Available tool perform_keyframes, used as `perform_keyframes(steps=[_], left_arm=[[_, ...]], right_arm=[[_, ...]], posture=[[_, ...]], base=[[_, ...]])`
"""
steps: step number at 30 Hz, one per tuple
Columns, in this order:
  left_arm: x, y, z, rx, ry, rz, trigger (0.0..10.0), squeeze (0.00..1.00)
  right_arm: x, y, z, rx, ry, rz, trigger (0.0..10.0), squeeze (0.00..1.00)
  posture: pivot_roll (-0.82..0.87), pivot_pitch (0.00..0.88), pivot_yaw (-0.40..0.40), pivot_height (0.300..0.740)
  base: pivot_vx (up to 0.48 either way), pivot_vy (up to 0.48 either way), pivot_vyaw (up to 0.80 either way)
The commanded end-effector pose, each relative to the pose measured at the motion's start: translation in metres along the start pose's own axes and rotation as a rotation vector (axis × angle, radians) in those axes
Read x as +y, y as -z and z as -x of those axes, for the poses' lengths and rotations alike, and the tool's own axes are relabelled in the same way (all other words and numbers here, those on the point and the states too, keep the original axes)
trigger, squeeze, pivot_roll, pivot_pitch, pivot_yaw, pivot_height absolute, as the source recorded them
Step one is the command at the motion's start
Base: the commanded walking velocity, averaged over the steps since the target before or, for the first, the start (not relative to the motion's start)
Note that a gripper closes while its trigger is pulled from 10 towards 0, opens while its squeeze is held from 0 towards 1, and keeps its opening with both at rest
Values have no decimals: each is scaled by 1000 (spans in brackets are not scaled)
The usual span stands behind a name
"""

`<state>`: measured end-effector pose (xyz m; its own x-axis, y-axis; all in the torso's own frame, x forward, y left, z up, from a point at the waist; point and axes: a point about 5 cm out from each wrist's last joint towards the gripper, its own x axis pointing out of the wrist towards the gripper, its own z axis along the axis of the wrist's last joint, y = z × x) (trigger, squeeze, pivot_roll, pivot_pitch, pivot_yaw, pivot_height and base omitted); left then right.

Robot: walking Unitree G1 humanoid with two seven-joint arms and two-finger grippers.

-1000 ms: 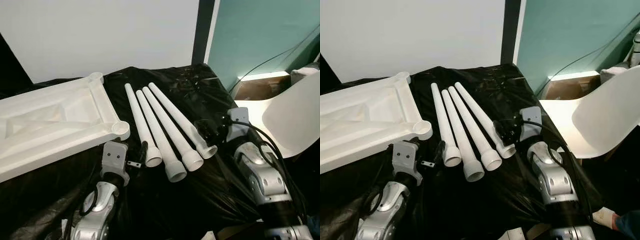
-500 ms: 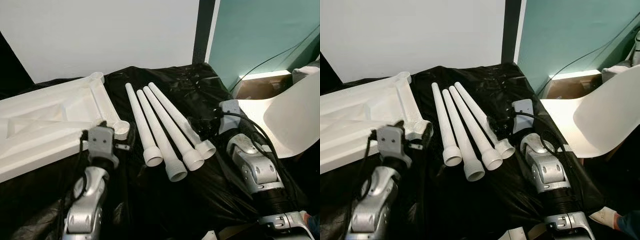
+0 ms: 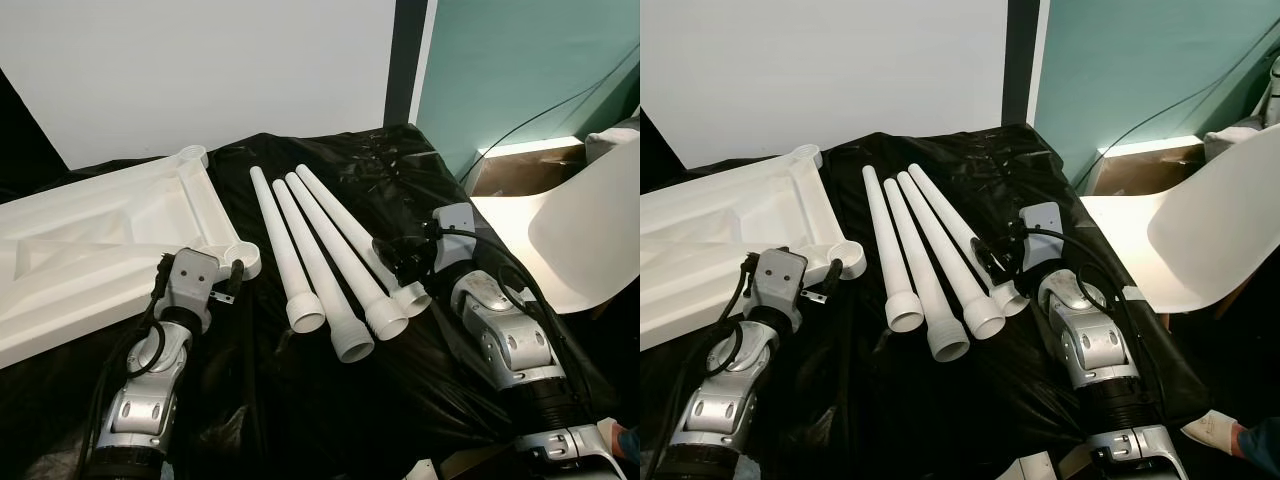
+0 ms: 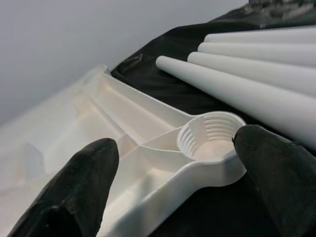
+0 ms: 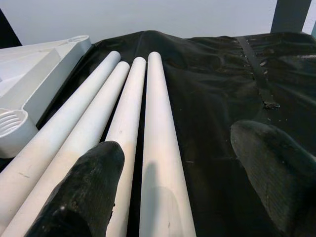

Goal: Building children table

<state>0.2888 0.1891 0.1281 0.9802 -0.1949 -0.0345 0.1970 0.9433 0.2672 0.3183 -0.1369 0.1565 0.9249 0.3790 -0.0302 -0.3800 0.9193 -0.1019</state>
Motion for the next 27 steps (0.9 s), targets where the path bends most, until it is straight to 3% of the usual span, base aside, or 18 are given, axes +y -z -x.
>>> perform_keyframes(steps=[1, 3, 10, 13, 21, 24, 27], left_arm=[[2, 13, -3, 52, 29, 154, 10000, 0], [5, 14, -8, 48, 23, 246, 10000, 0], [5, 14, -16, 43, 36, 235, 10000, 0], [-18, -5, -29, -14, 165, 324, 10000, 0], [-56, -23, -32, -50, 381, 366, 10000, 0], [-84, -22, -26, -2, 590, 315, 10000, 0], [-90, -17, -28, 33, 605, 258, 10000, 0]], right_arm=[[1, 4, 4, 9, 9, -10, 10000, 0], [1, 4, 5, 9, 14, -10, 10000, 0], [1, 4, 5, 7, 19, -9, 10000, 0], [1, 3, 3, 1, 22, -8, 10000, 0], [3, 3, 3, -3, 25, -7, 10000, 0], [3, 4, 3, -3, 30, -9, 10000, 0], [5, 4, 4, -5, 33, -13, 10000, 0]], posture=[[72, 0, 61, 740], [70, 0, 63, 740], [69, 0, 65, 740], [68, 0, 70, 740], [68, 0, 74, 740], [70, 0, 80, 740], [68, 0, 88, 740]], base=[[0, 0, 0], [0, 0, 0], [0, 0, 0], [0, 0, 0], [0, 0, 0], [0, 0, 0], [0, 0, 0]])
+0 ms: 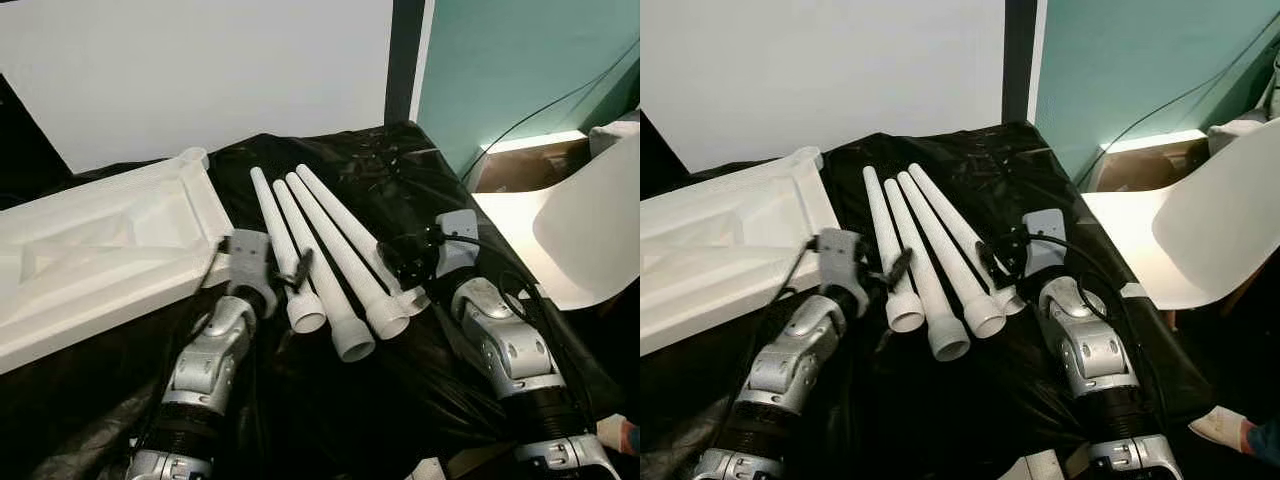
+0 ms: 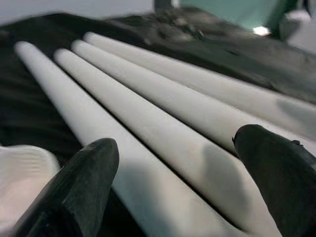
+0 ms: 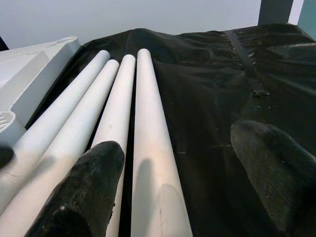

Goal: Building children table

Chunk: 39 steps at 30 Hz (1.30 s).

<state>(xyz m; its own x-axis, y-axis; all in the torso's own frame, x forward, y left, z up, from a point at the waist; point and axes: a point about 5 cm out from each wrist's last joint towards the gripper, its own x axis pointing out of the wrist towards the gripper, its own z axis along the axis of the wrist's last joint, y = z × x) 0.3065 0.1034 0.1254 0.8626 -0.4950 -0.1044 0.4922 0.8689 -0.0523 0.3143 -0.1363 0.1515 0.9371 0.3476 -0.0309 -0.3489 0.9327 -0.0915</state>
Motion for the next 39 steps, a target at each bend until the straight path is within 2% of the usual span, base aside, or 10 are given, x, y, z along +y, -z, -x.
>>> perform_keyframes(steps=[1, 5, 10, 14, 16, 19, 21, 24, 34, 39], left_arm=[[-12, 7, 2, 46, 269, -37, 10000, 0], [2, -7, -3, -18, 172, -59, 10000, 0], [31, -26, -5, -99, -20, -79, 10000, 0], [52, -31, -3, -112, -144, -16, 10000, 0], [52, -31, -3, -112, -144, -16, 10000, 0], [63, -13, -2, 26, -219, 3, 10000, 0], [63, -13, -2, 26, -219, 3, 10000, 0], [72, 5, 1, 120, -287, 27, 10000, 0], [74, 20, 1, 236, -334, 67, 10000, 0], [51, 21, -3, 298, -136, 105, 10000, 0]], right_arm=[[2, -1, 1, -8, -1, -2, 10000, 0], [3, 0, 2, -10, 11, -11, 10000, 0], [3, 1, 3, -8, 21, -16, 10000, 0], [3, 2, 3, -7, 26, -20, 10000, 0], [3, 2, 3, -7, 26, -20, 10000, 0], [3, 2, 5, -5, 28, -21, 10000, 0], [3, 2, 5, -5, 28, -21, 10000, 0], [4, 2, 7, -2, 28, -24, 10000, 0], [3, 0, 8, -4, 29, -23, 10000, 0], [2, -2, 7, -8, 31, -21, 10000, 0]], posture=[[68, 0, 88, 740], [63, 0, 99, 740], [61, 0, 101, 740], [58, 0, 103, 740], [58, 0, 103, 740], [59, 0, 104, 740], [59, 0, 104, 740], [58, 0, 103, 740], [59, 0, 94, 740], [62, 0, 90, 740]], base=[[0, 0, 0], [0, 0, 0], [0, 0, 0], [0, 0, 0], [0, 0, 0], [0, 0, 0], [0, 0, 0], [0, 0, 0], [0, 0, 0], [0, 0, 0]])
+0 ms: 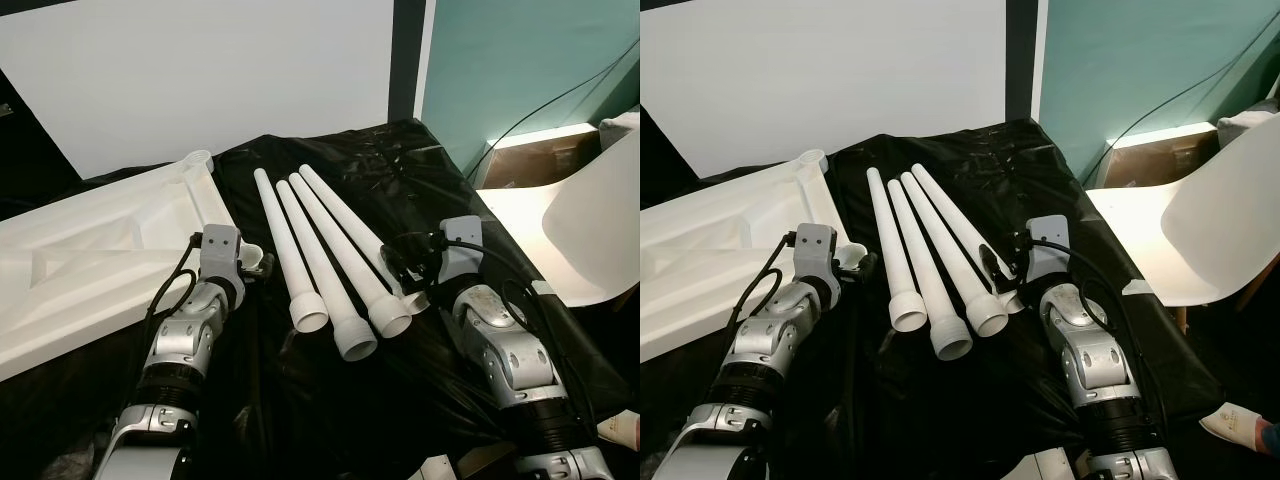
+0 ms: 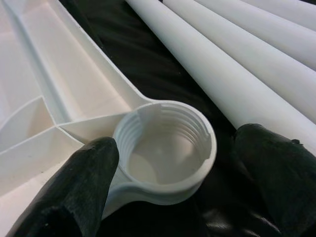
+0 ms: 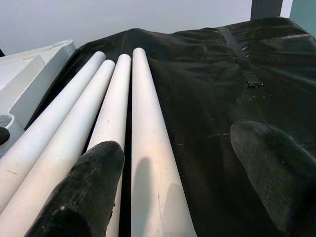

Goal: Building children table

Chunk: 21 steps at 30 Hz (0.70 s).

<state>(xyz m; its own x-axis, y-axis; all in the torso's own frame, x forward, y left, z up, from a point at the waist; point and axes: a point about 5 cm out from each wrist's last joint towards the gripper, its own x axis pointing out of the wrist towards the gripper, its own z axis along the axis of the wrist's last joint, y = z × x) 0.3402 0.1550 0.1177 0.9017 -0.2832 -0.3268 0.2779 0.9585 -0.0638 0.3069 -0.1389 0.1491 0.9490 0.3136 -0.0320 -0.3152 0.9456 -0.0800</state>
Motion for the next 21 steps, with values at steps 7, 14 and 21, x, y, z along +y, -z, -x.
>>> perform_keyframes(steps=[7, 14, 21], left_arm=[[-39, 19, 11, 100, 276, -87, 10000, 0], [-52, 3, 18, 13, 355, -105, 10000, 0], [-48, -3, 15, -6, 318, -157, 10000, 0]], right_arm=[[1, -4, 0, -7, -4, -3, 10000, 0], [2, -3, -1, -2, -3, -5, 10000, 0], [5, -3, -2, -3, -7, -9, 10000, 0]], posture=[[62, 0, 90, 740], [68, 0, 92, 740], [71, 0, 93, 740]], base=[[0, 0, 0], [0, 0, 0], [0, 0, 0]])
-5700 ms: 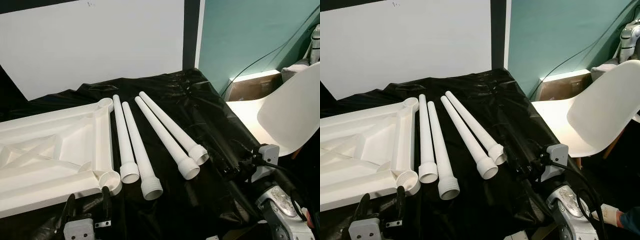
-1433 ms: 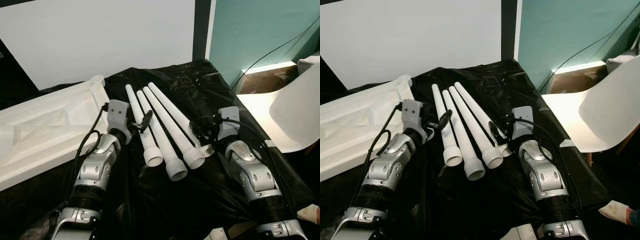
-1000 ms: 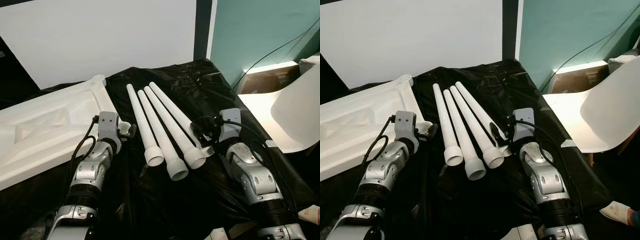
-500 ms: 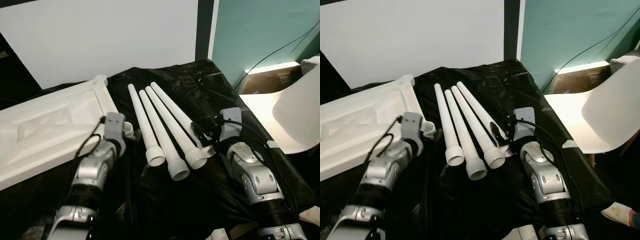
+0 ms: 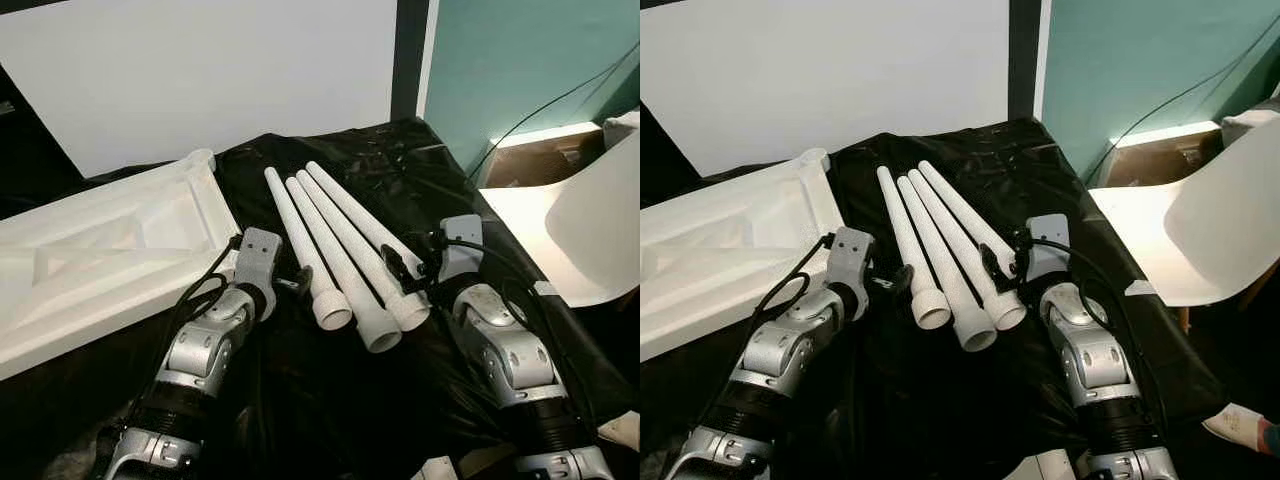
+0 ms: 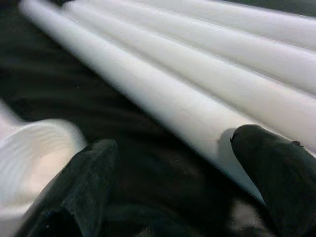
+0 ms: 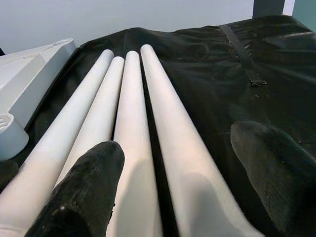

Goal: Building children table

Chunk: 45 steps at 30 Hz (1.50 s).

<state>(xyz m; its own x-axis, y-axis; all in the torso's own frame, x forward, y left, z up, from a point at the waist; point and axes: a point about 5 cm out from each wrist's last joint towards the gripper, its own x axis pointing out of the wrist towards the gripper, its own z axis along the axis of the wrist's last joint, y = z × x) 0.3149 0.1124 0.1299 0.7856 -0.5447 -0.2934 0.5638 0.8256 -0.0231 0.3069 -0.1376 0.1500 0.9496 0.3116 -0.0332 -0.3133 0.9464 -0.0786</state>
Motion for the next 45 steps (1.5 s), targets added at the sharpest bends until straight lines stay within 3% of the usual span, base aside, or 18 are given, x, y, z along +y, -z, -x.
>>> perform_keyframes(steps=[1, 5, 13, 15, 17, 18, 21, 27, 31, 32, 34, 36, 38, 39, 40, 42, 44, 45], left_arm=[[3, 1, 0, 10, 16, -33, 10000, 0], [12, -12, -3, -52, -57, -71, 10000, 0], [20, -31, -1, -174, -150, -66, 10000, 0], [26, -30, -2, -141, -201, -55, 10000, 0], [40, -16, -4, -21, -298, -29, 10000, 0], [40, -16, -4, -21, -298, -29, 10000, 0], [58, 3, 0, 73, -402, 74, 10000, 0], [69, 18, 7, 125, -508, 102, 10000, 0], [70, 23, 8, 152, -523, 111, 10000, 0], [66, 33, 8, 226, -491, 138, 10000, 0], [66, 33, 8, 226, -491, 138, 10000, 0], [38, 48, 5, 358, -228, 182, 10000, 0], [38, 48, 5, 358, -228, 182, 10000, 0], [25, 52, 6, 401, -117, 196, 10000, 0], [25, 52, 6, 401, -117, 196, 10000, 0], [-4, 62, 25, 491, 147, 175, 10000, 0], [-18, 71, 40, 558, 268, 145, 10000, 0], [-18, 71, 40, 558, 268, 145, 10000, 0]], right_arm=[[3, -3, -2, -5, -9, -8, 10000, 0], [3, -3, -2, -5, -7, -8, 10000, 0], [3, -2, -1, -1, -4, -9, 10000, 0], [3, -2, 0, 0, -5, -9, 10000, 0], [3, -2, -1, -1, -6, -8, 10000, 0], [3, -2, -1, -1, -6, -8, 10000, 0], [2, -3, -1, -4, -5, -7, 10000, 0], [2, -5, -2, -8, -6, -7, 10000, 0], [3, -5, -2, -9, -8, -7, 10000, 0], [3, -6, -2, -9, -13, -6, 10000, 0], [3, -6, -2, -9, -13, -6, 10000, 0], [3, -6, -2, -7, -17, -1, 10000, 0], [3, -6, -2, -7, -17, -1, 10000, 0], [2, -7, -2, -6, -18, 1, 10000, 0], [2, -7, -2, -6, -18, 1, 10000, 0], [0, -9, -2, -8, -15, 9, 10000, 0], [-3, -10, -2, -12, -11, 14, 10000, 0], [-3, -10, -2, -12, -11, 14, 10000, 0]], posture=[[71, 0, 93, 740], [67, 0, 95, 740], [61, 0, 97, 740], [60, 0, 95, 740], [61, 0, 94, 740], [61, 0, 94, 740], [60, 0, 92, 740], [61, 0, 90, 740], [62, 0, 88, 740], [66, 0, 81, 740], [66, 0, 81, 740], [69, 0, 75, 740], [69, 0, 75, 740], [69, 0, 75, 740], [69, 0, 75, 740], [70, 0, 71, 740], [71, 0, 72, 740], [71, 0, 72, 740]], base=[[0, 0, 0], [0, 0, 0], [0, 0, 0], [0, 0, 0], [0, 0, 0], [0, 0, 0], [0, 0, 0], [0, 0, 0], [0, 0, 0], [0, 0, 0], [0, 0, 0], [0, 0, 0], [0, 0, 0], [0, 0, 0], [0, 0, 0], [0, 0, 0], [0, 0, 0], [0, 0, 0]])
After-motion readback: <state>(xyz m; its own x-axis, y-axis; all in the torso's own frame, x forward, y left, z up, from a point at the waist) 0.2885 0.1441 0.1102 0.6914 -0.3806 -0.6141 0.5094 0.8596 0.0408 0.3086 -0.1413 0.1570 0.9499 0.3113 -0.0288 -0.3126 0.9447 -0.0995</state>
